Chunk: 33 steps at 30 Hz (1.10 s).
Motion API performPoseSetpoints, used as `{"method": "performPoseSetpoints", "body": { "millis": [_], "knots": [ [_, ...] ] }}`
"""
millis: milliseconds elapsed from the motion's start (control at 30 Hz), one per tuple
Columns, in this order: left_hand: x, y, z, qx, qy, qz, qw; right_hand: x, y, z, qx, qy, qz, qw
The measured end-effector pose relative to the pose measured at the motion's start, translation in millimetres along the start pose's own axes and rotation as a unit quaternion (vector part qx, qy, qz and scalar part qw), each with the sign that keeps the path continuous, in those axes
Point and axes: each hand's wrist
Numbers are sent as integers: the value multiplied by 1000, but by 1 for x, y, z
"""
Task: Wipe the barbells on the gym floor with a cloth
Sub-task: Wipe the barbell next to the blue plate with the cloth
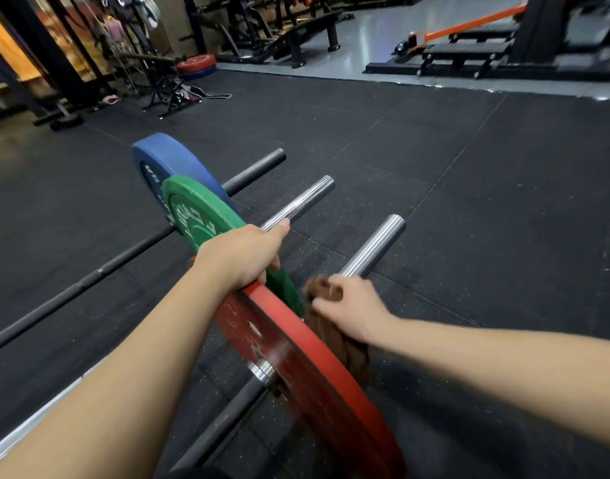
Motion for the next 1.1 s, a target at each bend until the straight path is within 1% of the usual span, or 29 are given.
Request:
{"method": "performPoseSetpoints", "body": {
  "millis": [100, 167, 233, 300, 333, 400, 467, 567, 633, 667, 733, 833, 867, 933, 1000, 1100],
  "knots": [
    [0, 0, 0, 5, 1, 1, 1000, 54, -38, -7, 51, 32, -122, 991],
    [1, 0, 0, 12, 4, 4, 1000, 92, -59, -15, 50, 44, -171, 983],
    [0, 0, -1, 15, 1, 7, 1000, 116, -67, -26, -22, 58, -162, 985],
    [0, 0, -2, 19, -4, 10, 1000, 126, -56, -33, -139, 43, -115, 983],
    [-1, 0, -2, 20, -7, 12, 1000, 124, -46, -33, -192, 23, -93, 977],
    [-1, 0, -2, 21, -12, 15, 1000, 114, -21, -32, -276, -37, -90, 956],
    [0, 0, -2, 19, -9, 14, 1000, 101, -3, -29, -291, -87, -112, 946],
    [-2, 0, -2, 8, -8, 3, 1000, 86, 9, -36, -216, -135, -123, 959],
    [-4, 0, -3, -3, -7, -7, 1000, 77, 11, -47, -178, -129, -124, 968],
    [-4, 0, -2, -9, -7, -12, 1000, 74, 10, -53, -186, -119, -141, 965],
    [-5, 1, -1, -19, -4, -19, 1000, 75, 3, -64, -206, -92, -172, 959],
    [-5, 1, 0, -25, 1, -27, 999, 92, -22, -73, -116, -56, -142, 981],
    [-5, 1, 0, -23, 0, -25, 999, 101, -31, -75, -92, -32, -151, 984],
    [-4, 1, 0, -19, -5, -19, 1000, 118, -46, -80, -35, 50, -200, 978],
    [-3, 1, 0, -15, -5, -14, 1000, 127, -50, -85, 22, 122, -238, 963],
    [-2, 1, 0, -10, -2, -10, 1000, 120, -36, -84, 61, 143, -250, 956]
  ]
}}
Point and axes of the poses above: each hand's wrist, its own x-axis towards the middle knuckle, its own y-axis out of the palm, z = x × y, and after that the axes turned 14 degrees about -x, right-handed
